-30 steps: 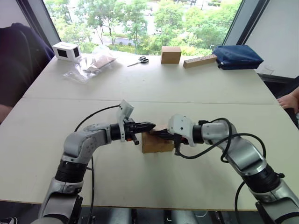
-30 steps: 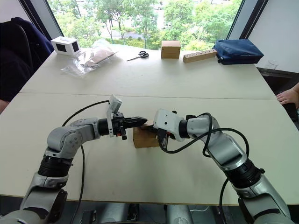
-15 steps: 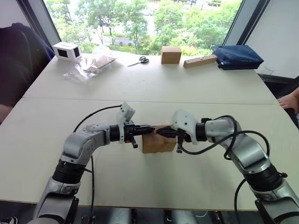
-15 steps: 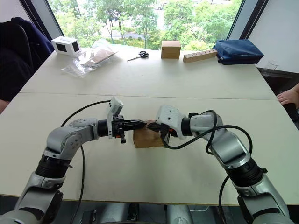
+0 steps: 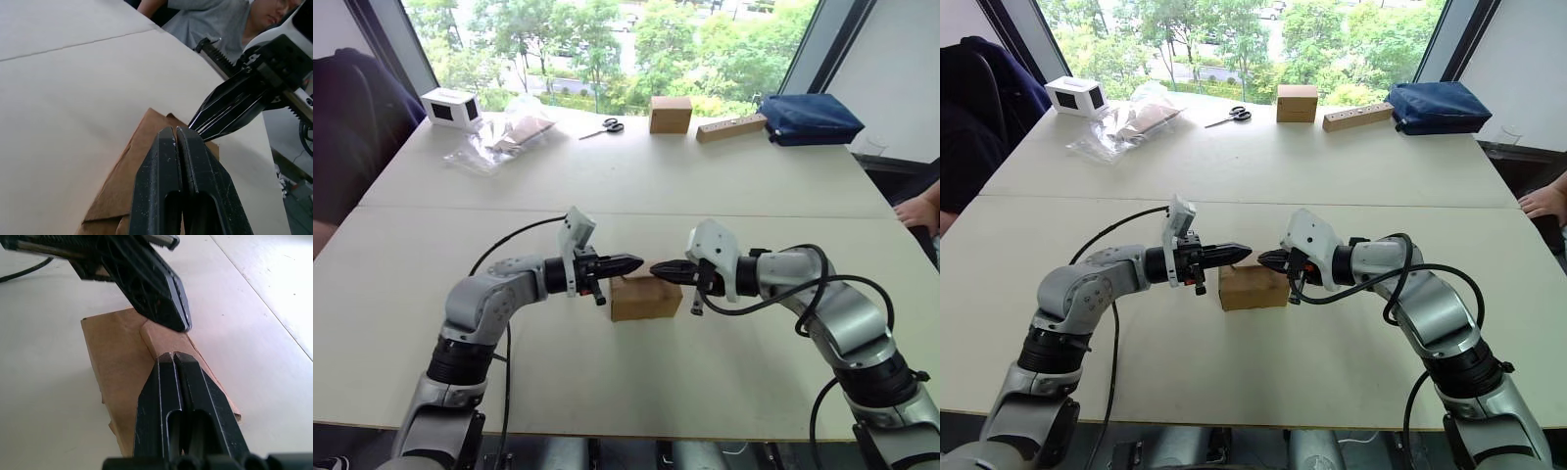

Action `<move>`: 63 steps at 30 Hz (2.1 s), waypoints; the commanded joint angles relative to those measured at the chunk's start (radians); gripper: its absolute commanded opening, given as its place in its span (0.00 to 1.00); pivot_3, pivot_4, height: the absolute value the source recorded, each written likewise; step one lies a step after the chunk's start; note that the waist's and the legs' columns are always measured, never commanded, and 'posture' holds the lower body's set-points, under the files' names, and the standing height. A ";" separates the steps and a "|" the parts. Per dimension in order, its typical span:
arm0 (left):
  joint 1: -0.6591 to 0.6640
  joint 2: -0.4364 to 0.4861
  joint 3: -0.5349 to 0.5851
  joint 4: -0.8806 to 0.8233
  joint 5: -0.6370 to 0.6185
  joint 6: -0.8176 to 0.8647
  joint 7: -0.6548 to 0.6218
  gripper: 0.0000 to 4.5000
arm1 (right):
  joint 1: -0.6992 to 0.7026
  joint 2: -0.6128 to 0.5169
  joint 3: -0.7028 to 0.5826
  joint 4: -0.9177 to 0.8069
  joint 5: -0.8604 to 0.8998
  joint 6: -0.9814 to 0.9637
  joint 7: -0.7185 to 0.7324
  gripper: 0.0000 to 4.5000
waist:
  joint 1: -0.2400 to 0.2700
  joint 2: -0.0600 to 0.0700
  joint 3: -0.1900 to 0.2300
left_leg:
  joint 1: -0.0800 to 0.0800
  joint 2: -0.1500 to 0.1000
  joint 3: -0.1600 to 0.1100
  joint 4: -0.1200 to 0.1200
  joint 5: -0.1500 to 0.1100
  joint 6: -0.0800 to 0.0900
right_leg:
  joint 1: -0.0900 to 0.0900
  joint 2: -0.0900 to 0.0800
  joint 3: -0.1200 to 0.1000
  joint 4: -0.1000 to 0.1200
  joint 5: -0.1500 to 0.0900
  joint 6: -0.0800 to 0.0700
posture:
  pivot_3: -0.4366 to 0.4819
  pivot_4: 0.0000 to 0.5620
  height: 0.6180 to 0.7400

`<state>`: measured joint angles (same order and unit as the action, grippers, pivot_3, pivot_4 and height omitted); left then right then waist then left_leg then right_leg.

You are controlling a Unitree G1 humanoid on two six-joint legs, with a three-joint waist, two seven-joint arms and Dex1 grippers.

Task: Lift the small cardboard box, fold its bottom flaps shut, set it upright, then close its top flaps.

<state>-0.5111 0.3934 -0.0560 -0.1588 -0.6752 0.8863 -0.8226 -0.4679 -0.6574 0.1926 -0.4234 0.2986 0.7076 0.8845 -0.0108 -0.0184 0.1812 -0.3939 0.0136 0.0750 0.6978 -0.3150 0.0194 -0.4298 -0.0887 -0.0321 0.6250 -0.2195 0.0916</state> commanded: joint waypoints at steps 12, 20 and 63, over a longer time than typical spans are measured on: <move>0.032 0.090 -0.075 -0.177 0.151 -0.105 0.067 0.01 | 0.004 0.010 -0.026 0.009 0.012 -0.045 -0.022 0.00 | 0.001 0.000 0.000 | 0.000 0.000 0.000 0.000 0.000 0.000 | 0.000 0.000 0.000 -0.001 -0.001 -0.001 | 0.48 0.27 1.00; 0.032 0.112 -0.099 -0.192 0.159 -0.107 0.035 0.01 | 0.009 0.009 -0.013 0.027 0.004 -0.060 -0.020 0.00 | 0.001 0.000 0.000 | 0.000 0.000 0.000 0.000 0.000 0.000 | 0.000 0.000 0.000 -0.001 -0.001 -0.002 | 0.48 0.27 1.00; 0.056 0.141 0.234 -0.199 -0.064 0.048 0.112 0.01 | 0.030 0.112 -0.409 -0.033 0.375 0.145 -0.163 0.00 | 0.001 0.000 0.000 | 0.000 0.001 0.000 -0.001 0.000 0.000 | 0.001 0.000 0.000 -0.002 0.001 0.001 | 0.48 0.27 1.00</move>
<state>-0.4638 0.5072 0.1182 -0.3125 -0.6872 0.9061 -0.7001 -0.4474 -0.5285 -0.1381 -0.3909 0.5813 0.7898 0.7419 -0.0097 -0.0182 0.1816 -0.3945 0.0146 0.0750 0.6971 -0.3155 0.0198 -0.4292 -0.0885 -0.0325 0.6224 -0.2187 0.0929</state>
